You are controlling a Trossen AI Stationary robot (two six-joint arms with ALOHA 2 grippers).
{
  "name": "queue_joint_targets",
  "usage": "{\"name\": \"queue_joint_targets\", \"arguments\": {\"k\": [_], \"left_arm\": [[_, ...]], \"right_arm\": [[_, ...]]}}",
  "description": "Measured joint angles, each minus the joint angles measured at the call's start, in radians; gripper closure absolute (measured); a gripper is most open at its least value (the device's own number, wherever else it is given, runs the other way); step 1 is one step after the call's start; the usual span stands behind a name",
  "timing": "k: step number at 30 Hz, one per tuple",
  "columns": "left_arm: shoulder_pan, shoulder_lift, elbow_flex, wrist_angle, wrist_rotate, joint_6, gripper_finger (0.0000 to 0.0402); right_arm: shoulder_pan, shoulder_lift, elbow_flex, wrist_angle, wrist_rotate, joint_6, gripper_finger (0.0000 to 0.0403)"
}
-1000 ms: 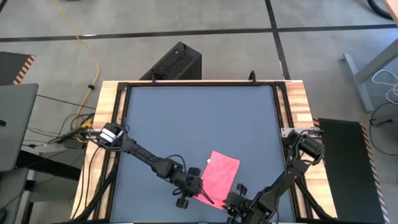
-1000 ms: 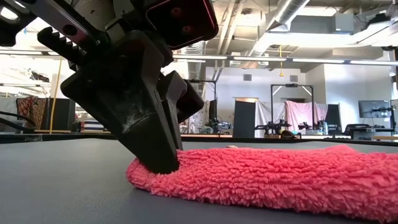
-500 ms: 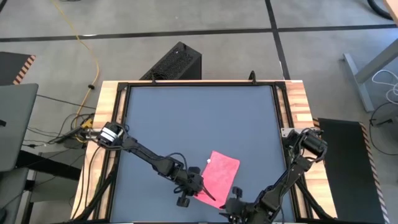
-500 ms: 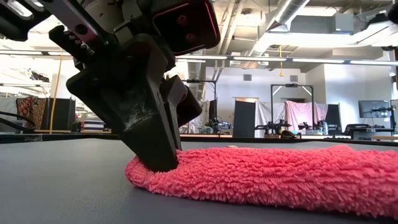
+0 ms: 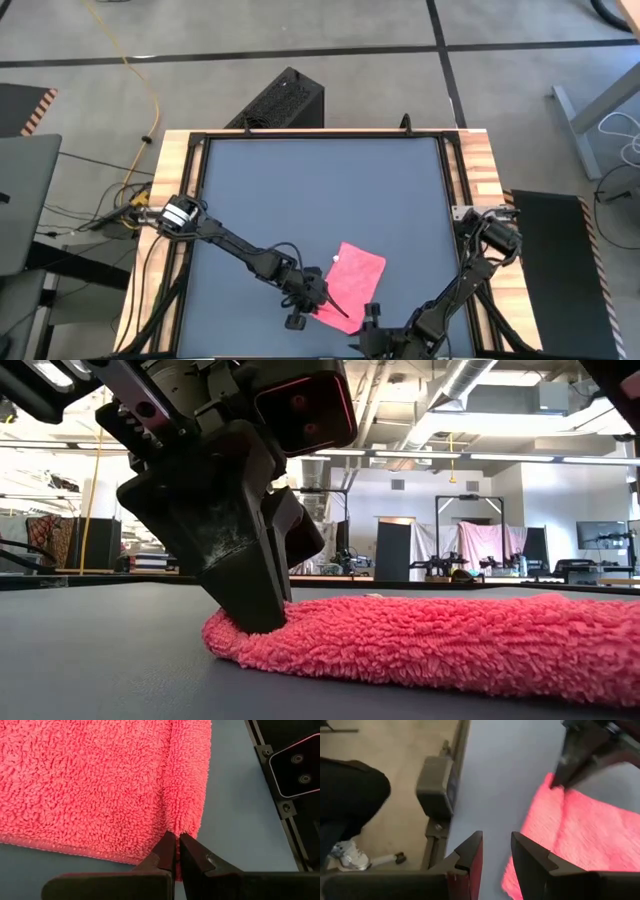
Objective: Roll towel
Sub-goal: Roll the microfiber towel
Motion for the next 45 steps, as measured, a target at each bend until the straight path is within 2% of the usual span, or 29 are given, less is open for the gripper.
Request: {"name": "queue_joint_targets", "arguments": {"k": [8, 18, 24, 28, 31, 34, 45], "left_arm": [[0.0, 0.0, 0.0, 0.005, 0.002, 0.009, 0.0401], [0.002, 0.0, 0.0, 0.002, 0.005, 0.019, 0.0401], [0.003, 0.0, 0.0, 0.002, 0.009, 0.022, 0.0401], [0.003, 0.0, 0.0, 0.002, 0.011, 0.022, 0.0401], [0.003, 0.0, 0.0, 0.002, 0.011, 0.021, 0.0401], [0.004, 0.0, 0.0, 0.002, 0.02, 0.021, 0.0401], [0.004, 0.0, 0.0, 0.001, 0.03, 0.021, 0.0401]], "right_arm": [[0.005, 0.003, 0.0, 0.047, -0.005, -0.085, 0.0274], [0.0, 0.082, 0.039, 0.062, -0.046, -0.215, 0.0271], [0.008, 0.082, 0.096, 0.021, -0.043, -0.289, 0.0228], [0.005, 0.082, 0.111, -0.064, -0.045, -0.277, 0.0186], [0.003, 0.082, 0.114, -0.099, -0.032, -0.258, 0.017], [0.004, 0.086, 0.114, -0.15, 0.004, -0.208, 0.017], [-0.017, 0.119, 0.103, -0.194, 0.023, -0.094, 0.0211]]}}
